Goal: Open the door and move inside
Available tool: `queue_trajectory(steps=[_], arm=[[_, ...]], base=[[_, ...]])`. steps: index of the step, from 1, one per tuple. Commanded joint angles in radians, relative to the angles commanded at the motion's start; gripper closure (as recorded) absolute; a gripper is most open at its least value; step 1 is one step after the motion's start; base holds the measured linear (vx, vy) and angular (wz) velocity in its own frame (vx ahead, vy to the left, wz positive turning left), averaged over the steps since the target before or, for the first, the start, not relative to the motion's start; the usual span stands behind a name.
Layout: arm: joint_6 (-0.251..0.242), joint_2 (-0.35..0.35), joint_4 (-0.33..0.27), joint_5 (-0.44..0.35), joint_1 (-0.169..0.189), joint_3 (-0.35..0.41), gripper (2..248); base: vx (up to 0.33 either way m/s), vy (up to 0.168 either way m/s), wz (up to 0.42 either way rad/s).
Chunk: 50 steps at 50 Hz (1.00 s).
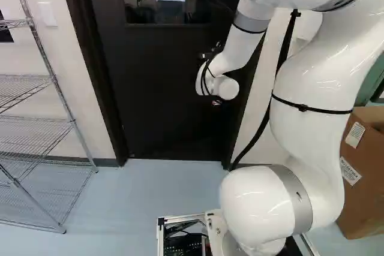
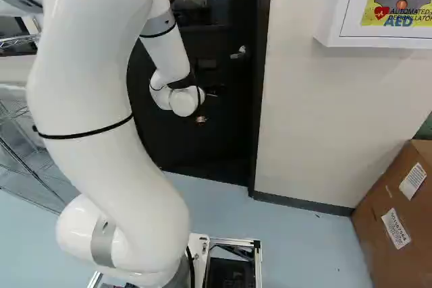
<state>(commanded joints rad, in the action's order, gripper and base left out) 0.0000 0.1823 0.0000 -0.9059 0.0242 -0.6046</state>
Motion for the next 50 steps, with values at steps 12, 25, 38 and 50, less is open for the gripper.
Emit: queue_trajectory(steps=[12,25,38,50], arm=[[0.000,-0.052,0.000,0.000,0.023,0.058,3],[0.000,-0.113,0.000,0.000,0.046,0.124,3],[0.000,-0.176,0.000,0.000,0.070,0.189,3],[0.000,-0.236,0.000,0.000,0.093,0.249,3]], base=[[0.000,0.000,0.000],[0.000,0.000,0.000],[0.000,0.000,0.000],[0.000,0.000,0.000]])
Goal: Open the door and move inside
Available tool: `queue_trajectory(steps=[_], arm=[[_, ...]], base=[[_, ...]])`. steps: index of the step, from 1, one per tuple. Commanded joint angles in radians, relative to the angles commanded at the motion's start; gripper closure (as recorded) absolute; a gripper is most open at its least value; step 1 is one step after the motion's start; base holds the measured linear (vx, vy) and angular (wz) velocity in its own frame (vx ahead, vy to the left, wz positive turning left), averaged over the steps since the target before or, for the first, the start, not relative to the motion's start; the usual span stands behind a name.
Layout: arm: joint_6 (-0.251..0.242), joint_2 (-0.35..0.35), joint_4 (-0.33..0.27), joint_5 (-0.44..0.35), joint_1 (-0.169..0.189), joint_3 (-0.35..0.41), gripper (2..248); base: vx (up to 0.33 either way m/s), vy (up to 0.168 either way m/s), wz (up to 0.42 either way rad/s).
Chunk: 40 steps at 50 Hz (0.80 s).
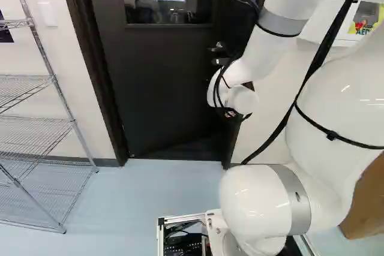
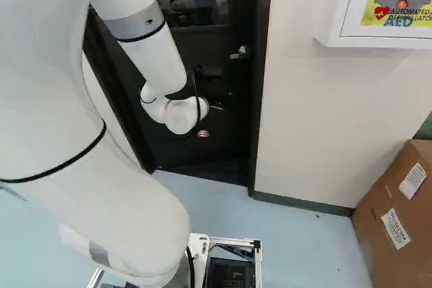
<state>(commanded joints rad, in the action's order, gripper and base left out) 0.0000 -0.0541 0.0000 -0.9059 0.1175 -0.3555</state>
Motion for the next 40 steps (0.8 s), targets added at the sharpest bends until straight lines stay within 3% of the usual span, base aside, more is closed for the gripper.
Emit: queue_trajectory(steps=[13,40], arm=[[0.000,-0.053,0.000,0.000,0.022,0.051,3],[0.000,-0.055,0.000,0.000,0.023,0.053,3]], base=[[0.000,0.000,0.000],[0.004,0.001,-0.007]])
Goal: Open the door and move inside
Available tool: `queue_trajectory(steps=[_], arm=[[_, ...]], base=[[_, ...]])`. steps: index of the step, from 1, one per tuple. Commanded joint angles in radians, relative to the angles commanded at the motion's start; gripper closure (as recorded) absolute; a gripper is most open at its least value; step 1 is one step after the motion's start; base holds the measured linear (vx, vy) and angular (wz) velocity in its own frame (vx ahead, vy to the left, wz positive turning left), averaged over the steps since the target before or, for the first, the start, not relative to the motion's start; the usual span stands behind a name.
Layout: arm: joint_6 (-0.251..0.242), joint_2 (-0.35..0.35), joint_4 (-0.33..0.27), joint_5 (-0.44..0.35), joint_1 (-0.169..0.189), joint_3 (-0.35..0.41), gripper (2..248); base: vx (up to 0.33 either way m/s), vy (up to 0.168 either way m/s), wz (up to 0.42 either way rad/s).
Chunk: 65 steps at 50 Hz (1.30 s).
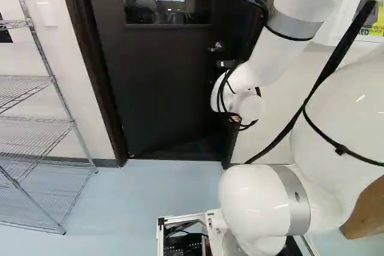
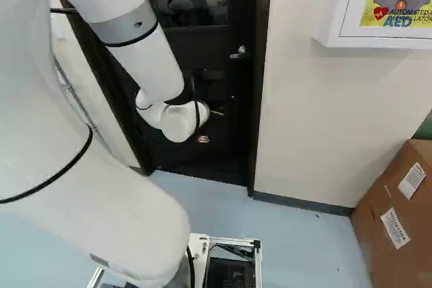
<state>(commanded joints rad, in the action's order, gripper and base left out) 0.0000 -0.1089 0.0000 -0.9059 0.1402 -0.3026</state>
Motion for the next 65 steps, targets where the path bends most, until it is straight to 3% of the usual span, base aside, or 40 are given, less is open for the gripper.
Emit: queue_trajectory(steps=[65], arm=[[0.000,0.000,0.000,0.000,0.000,0.000,3]], base=[[0.031,0.059,-0.246]])
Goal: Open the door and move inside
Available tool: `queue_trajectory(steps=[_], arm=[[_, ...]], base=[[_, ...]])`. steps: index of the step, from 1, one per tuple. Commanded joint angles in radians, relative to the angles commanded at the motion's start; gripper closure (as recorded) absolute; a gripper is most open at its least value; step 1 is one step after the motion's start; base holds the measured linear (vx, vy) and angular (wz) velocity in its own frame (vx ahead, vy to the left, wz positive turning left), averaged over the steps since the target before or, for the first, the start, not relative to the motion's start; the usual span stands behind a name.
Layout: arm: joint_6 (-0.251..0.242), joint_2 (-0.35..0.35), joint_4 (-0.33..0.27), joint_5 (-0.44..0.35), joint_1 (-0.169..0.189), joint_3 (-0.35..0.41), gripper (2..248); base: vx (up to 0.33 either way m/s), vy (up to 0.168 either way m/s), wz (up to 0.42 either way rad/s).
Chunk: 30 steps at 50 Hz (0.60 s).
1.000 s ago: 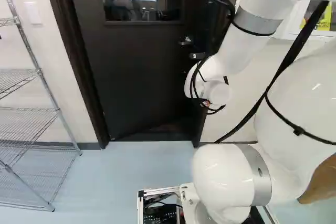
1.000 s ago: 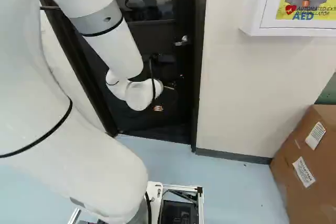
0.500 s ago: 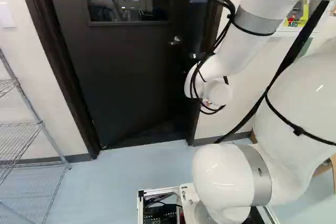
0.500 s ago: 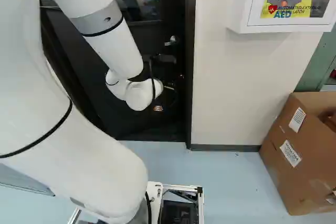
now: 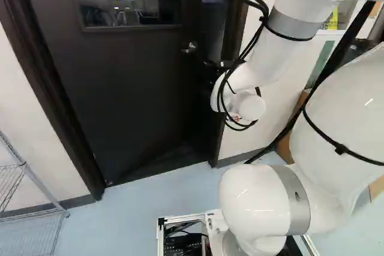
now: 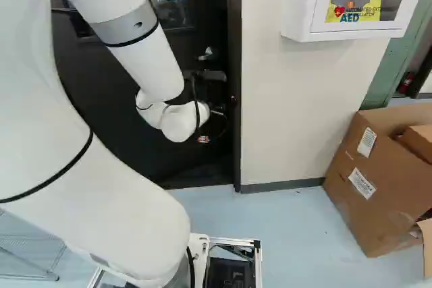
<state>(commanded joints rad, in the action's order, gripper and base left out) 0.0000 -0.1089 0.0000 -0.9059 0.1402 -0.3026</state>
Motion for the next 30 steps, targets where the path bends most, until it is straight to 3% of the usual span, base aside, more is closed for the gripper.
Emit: queue_trajectory(steps=[30], arm=[[0.000,0.000,0.000,0.000,0.000,0.000,3]], base=[[0.084,0.157,-0.287]])
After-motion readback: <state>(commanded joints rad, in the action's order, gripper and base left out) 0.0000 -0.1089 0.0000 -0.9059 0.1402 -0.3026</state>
